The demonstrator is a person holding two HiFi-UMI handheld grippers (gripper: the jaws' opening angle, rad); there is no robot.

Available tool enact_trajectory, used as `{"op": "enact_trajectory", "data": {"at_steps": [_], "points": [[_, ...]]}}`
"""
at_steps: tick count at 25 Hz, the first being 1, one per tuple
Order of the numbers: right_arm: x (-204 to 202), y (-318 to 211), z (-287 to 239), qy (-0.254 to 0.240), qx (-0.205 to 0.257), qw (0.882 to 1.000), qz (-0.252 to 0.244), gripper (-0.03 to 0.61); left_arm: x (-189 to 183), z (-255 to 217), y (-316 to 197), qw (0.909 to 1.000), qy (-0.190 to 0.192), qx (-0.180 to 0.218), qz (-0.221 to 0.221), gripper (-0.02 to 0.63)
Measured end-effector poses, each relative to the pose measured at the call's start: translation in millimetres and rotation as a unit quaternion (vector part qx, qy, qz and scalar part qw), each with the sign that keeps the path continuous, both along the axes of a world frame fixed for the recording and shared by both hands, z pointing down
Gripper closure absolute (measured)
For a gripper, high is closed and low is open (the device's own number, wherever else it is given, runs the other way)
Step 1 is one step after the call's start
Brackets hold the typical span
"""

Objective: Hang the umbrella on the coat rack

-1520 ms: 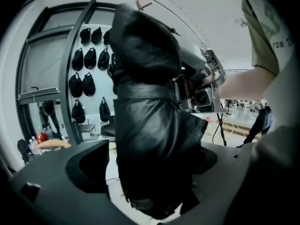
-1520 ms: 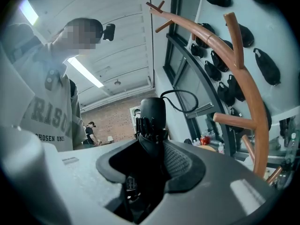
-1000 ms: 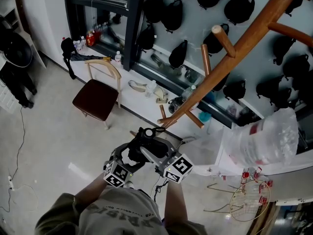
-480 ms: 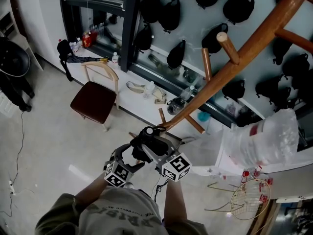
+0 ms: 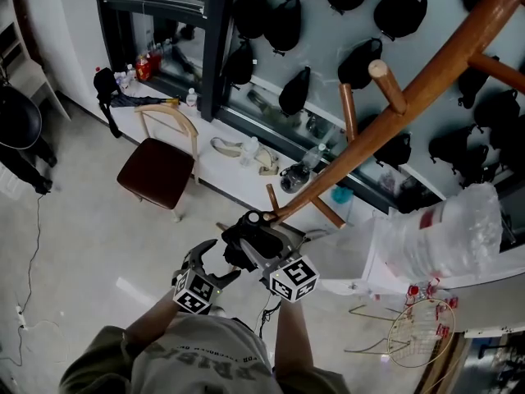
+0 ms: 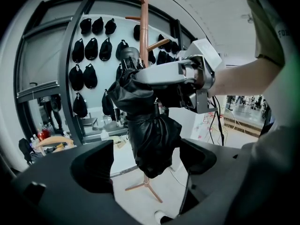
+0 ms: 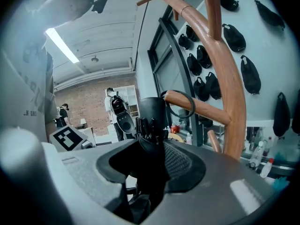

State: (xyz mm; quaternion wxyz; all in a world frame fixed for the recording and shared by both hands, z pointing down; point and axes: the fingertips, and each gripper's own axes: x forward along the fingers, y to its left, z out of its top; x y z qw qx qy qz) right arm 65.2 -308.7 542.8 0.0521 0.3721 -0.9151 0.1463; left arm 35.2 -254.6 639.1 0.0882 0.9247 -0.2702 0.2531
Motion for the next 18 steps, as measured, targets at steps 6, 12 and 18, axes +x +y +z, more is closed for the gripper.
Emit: {"op": "enact_trajectory", "data": {"at_steps": [6, 12, 18], "points": [[7.9, -6.6, 11.4, -0.015, -0.013, 0.999, 0.025, 0.41, -4.7, 1.1, -4.3, 1.0, 0.001, -0.001, -0.004, 0.164], [19.0, -12.4, 23.5, -0.018, -0.024, 0.998, 0.052, 0.41, -11.7, 0.5, -8.8, 1.0, 0.001, -0.001, -0.008, 0.164], [37.0, -16.4, 48.3, -0.006, -0.047, 0.995, 0.088, 0.41, -16.1, -0.5, -11.9, 0.9999, 0.003, -0.003, -0.011, 0.164]]}}
